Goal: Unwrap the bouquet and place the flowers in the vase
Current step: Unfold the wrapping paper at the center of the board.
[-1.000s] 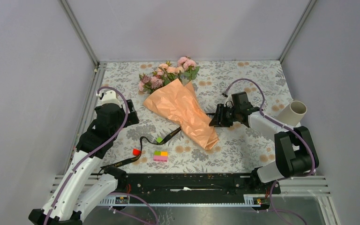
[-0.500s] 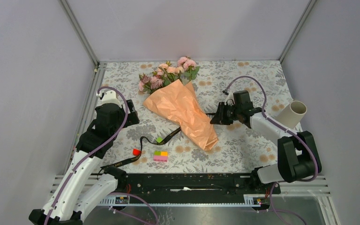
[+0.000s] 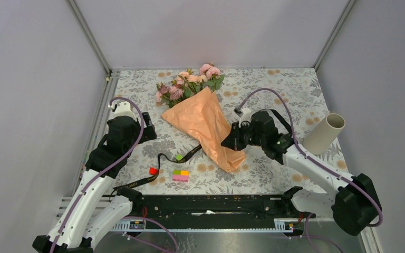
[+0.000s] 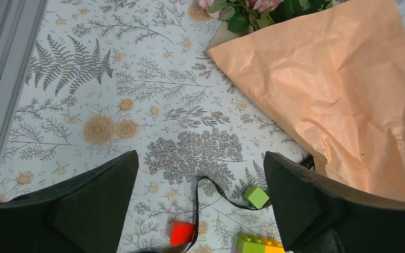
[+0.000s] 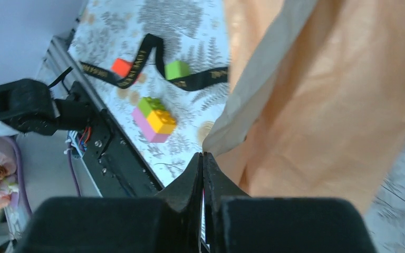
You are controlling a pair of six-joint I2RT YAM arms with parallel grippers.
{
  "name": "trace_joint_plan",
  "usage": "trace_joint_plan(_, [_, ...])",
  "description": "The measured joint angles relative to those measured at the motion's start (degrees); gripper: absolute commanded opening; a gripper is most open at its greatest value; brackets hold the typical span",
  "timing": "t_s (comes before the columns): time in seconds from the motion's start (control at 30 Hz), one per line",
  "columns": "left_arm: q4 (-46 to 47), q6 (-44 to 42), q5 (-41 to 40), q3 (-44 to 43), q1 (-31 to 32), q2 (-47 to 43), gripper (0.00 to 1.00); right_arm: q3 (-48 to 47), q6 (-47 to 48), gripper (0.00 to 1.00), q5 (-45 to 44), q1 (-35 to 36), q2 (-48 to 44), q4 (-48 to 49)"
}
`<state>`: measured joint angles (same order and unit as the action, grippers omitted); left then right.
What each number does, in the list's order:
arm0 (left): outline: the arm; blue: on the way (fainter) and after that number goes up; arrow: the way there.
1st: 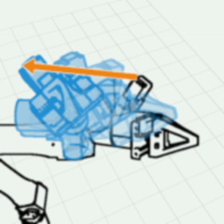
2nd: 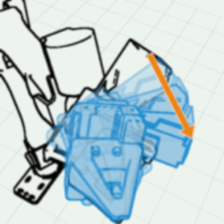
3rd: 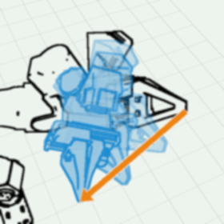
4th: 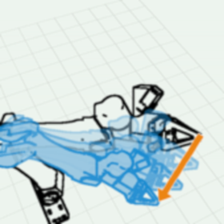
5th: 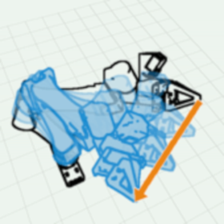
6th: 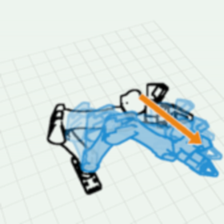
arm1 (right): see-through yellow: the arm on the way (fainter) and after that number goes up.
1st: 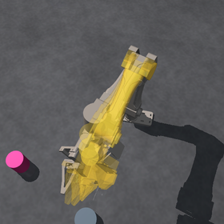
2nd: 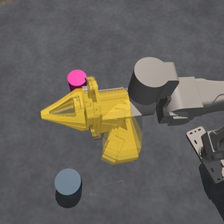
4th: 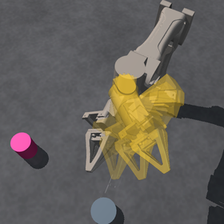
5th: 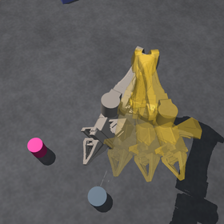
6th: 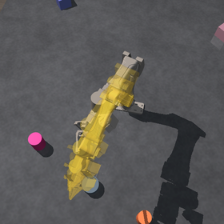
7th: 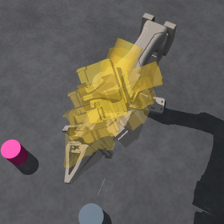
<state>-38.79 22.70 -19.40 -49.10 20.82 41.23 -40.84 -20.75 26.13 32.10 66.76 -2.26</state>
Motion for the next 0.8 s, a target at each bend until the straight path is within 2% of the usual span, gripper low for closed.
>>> trace_joint_plan(0.17, [0.0, 0.0, 0.3, 0.0, 0.0, 0.0, 0.99, 1.8, -0.2, 0.00, -3.0, 10.2, -1.2, 5.8])
trace_joint_plan(0.47, [0.0, 0.0, 0.7, 0.0, -0.1, 0.0, 0.99, 0.1, 0.0, 0.00, -6.7, 27.9, 13.4, 11.8])
trace_joint_plan(0.63, [0.1, 0.0, 0.9, 0.0, -0.1, 0.0, 0.99, -1.7, 0.1, 0.18, -7.5, 32.0, 17.2, 12.4])
trace_joint_plan(0.67, [0.1, -0.1, 1.0, 0.0, -0.1, 0.0, 0.99, -2.1, 0.3, 0.25, -7.6, 32.6, 17.2, 12.0])
trace_joint_plan(0.7, [0.1, -0.2, 1.0, 0.0, -0.1, 0.0, 0.99, -2.5, 0.4, 0.38, -7.7, 32.9, 17.1, 11.7])
trace_joint_plan(0.73, [0.2, -0.2, 1.1, 0.0, -0.1, 0.0, 0.99, -3.2, 0.8, 0.45, -8.1, 33.4, 16.9, 11.0])
trace_joint_plan(0.77, [0.3, -0.3, 1.2, 0.0, -0.1, 0.0, 0.99, -3.4, 0.7, 0.58, -8.3, 33.6, 16.4, 10.6])
trace_joint_plan(0.8, [0.4, -0.3, 1.2, 0.0, -0.1, -0.1, 0.99, -3.6, 1.3, 0.66, -9.1, 33.8, 15.0, 9.4])
